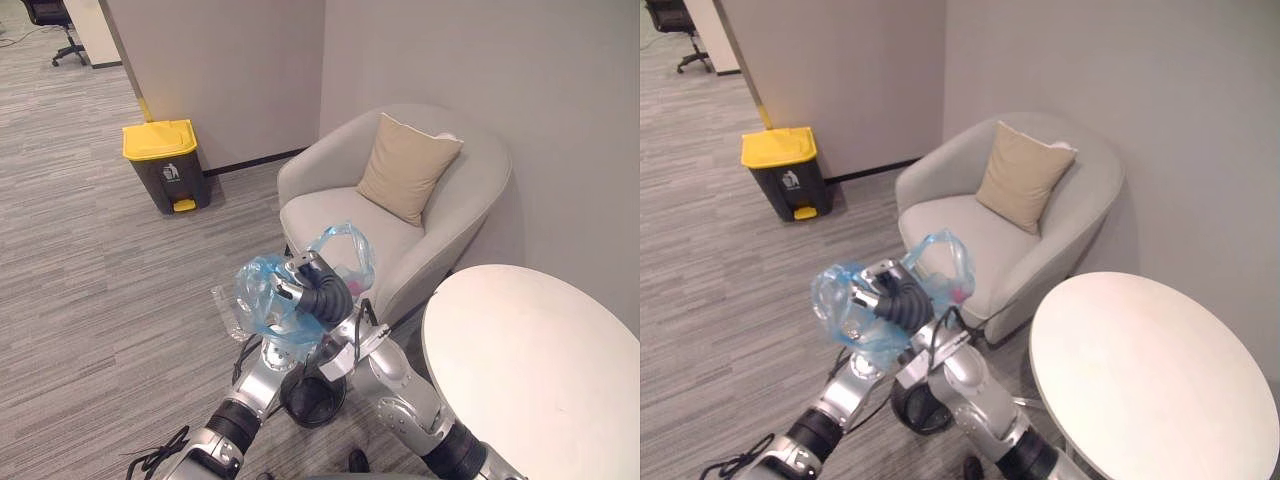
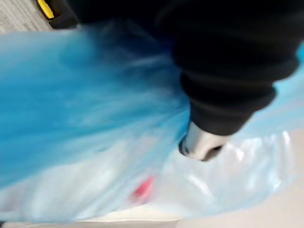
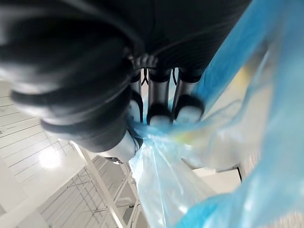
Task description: Gather rubbish on tea table into small bin, then transfer packed bag to large trash can.
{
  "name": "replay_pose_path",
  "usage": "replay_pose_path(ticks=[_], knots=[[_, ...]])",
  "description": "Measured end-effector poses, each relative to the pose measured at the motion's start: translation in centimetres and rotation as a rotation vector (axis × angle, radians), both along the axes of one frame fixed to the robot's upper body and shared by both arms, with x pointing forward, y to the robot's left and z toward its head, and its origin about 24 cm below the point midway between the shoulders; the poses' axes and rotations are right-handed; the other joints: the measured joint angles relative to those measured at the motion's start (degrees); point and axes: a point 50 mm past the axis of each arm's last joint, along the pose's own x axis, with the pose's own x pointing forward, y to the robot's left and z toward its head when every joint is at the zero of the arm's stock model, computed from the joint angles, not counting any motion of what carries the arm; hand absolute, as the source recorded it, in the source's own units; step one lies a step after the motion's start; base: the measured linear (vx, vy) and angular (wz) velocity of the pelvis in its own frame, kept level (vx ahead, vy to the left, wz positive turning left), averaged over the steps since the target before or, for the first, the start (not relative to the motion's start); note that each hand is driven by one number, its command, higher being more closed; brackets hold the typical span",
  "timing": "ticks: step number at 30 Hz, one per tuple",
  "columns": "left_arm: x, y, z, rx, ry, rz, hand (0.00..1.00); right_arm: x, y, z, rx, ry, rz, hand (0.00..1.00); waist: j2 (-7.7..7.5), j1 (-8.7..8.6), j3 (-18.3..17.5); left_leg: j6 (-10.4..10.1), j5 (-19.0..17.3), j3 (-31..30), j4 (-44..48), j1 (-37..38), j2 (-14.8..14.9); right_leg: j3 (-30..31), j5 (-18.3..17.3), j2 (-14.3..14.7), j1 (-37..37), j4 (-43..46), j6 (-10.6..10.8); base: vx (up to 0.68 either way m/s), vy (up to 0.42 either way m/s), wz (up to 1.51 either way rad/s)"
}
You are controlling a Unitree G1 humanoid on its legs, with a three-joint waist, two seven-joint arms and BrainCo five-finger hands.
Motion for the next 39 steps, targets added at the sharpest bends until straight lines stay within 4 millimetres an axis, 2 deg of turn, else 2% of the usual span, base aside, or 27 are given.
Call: replay_pose_path(ticks=[7, 10, 13, 15, 17, 19, 21, 22, 24, 27, 31, 33, 39], knots=[[-0.3, 1.1, 1.4, -0.077, -0.054, 0.06, 1.0, 1.1, -1.9, 0.1, -0.131, -0.115, -0.199, 0.0, 0.06, 0.16, -0.04, 0.02, 0.01, -0.59, -0.06, -0.25, -0.19, -0.67, -0.28, -0.08, 0.0, 0.12, 0.23, 0.0, -0.003, 0.04], [-0.6, 1.9, 2.0, -0.123, -0.081, 0.108, 1.0, 1.8, -3.4, 0.3, -0.208, -0.178, -0.35, 0.0, 0.24, 0.27, -0.15, 0.04, 0.02, -0.62, -0.07, -0.24, -0.34, -0.72, -0.39, -0.2, 0.0, 0.26, 0.37, 0.0, 0.0, 0.0], [-1.4, 2.7, 2.3, -0.152, -0.106, 0.147, 1.0, 2.6, -5.6, 0.6, -0.263, -0.235, -0.538, 0.0, 0.63, 0.4, -0.52, 0.05, 0.02, -0.85, -0.22, -0.24, -0.44, -1.0, -0.65, -0.32, 0.05, 0.42, 0.43, 0.0, -0.001, 0.05], [-2.2, 3.6, 1.6, -0.162, -0.084, 0.188, 1.0, 2.7, -7.6, 0.1, -0.337, -0.254, -0.684, 0.0, 1.48, 0.41, -1.23, 0.06, 0.01, -1.52, -0.39, -0.25, -0.5, -1.86, -1.5, -0.48, 0.04, 1.18, 0.49, 0.01, -0.008, 0.14], [-2.8, 4.0, 1.1, -0.162, -0.064, 0.206, 1.0, 2.5, -8.6, -0.7, -0.39, -0.241, -0.749, 0.0, 1.88, 0.44, -1.53, 0.06, 0.01, -2.25, -0.4, -0.28, -0.48, -2.47, -1.95, -0.52, 0.18, 1.55, 0.43, 0.02, -0.013, 0.19], [-3.7, 4.7, 0.1, -0.177, -0.023, 0.246, 1.0, 2.1, -10.0, -2.5, -0.47, -0.189, -0.818, 0.0, 2.22, 0.61, -1.75, 0.05, 0.01, -2.74, -0.4, -0.28, -0.41, -3.0, -2.54, -0.53, 0.39, 1.71, 0.79, 0.02, -0.019, 0.18], [-4.4, 5.1, -0.6, -0.177, 0.008, 0.26, 1.0, 1.9, -11.2, -5.2, -0.557, -0.086, -0.844, 0.0, 2.19, 0.59, -1.83, 0.04, 0.01, -3.71, -0.39, -0.4, -0.28, -3.66, -2.44, -0.6, 1.01, 1.19, 0.65, 0.01, -0.018, 0.2], [-5.0, 5.4, -1.2, -0.176, 0.034, 0.273, 1.0, 1.6, -12.2, -7.8, -0.629, 0.029, -0.852, 0.0, 2.08, 0.7, -1.91, 0.02, 0.01, -4.1, -0.39, -0.77, -0.19, -4.07, -2.47, -0.6, 0.9, 1.14, 0.6, 0.01, -0.018, 0.17], [-5.7, 5.8, -2.5, -0.174, 0.092, 0.283, 1.0, 0.9, -13.6, -11.2, -0.702, 0.198, -0.862, 0.0, 2.2, 1.04, -1.89, 0.05, 0.05, -4.78, -0.38, -1.64, -0.33, -5.01, -2.13, -0.68, 0.94, 0.82, 0.25, 0.02, -0.016, 0.21], [-7.2, 7.3, -5.6, -0.169, 0.24, 0.328, 1.0, -0.7, -15.8, -16.3, -0.76, 0.495, -0.863, 0.0, 2.27, 1.05, -1.74, 0.06, 0.16, -5.98, -0.37, -2.13, -0.38, -6.19, -1.58, -0.79, 1.9, -0.77, 0.15, 0.02, -0.008, 0.2], [-9.3, 9.0, -8.2, -0.155, 0.37, 0.377, 1.0, -3.0, -17.6, -20.2, -0.798, 0.733, -0.857, 0.0, 2.58, 1.24, -0.94, 0.05, 0.15, -7.06, -0.37, -2.11, -0.41, -7.26, -1.58, -0.85, 2.74, -1.35, 0.15, 0.02, -0.01, 0.15], [-10.4, 9.6, -9.7, -0.151, 0.451, 0.395, 1.0, -4.8, -18.3, -22.4, -0.844, 0.865, -0.83, 0.0, 2.59, 2.28, -0.74, 0.04, 0.14, -7.18, -0.37, -2.04, -0.41, -7.61, -1.59, -0.84, 3.11, -1.78, 0.15, 0.02, -0.007, 0.06], [-13.7, 10.4, -13.2, -0.139, 0.666, 0.436, 1.0, -8.4, -19.2, -25.7, -0.889, 1.112, -0.805, 0.0, 2.46, 2.63, 1.08, 0.0, 0.03, -8.57, -0.38, -1.05, -0.56, -9.0, -2.4, -1.03, 4.9, -1.77, 0.3, 0.01, -0.003, 0.14]])
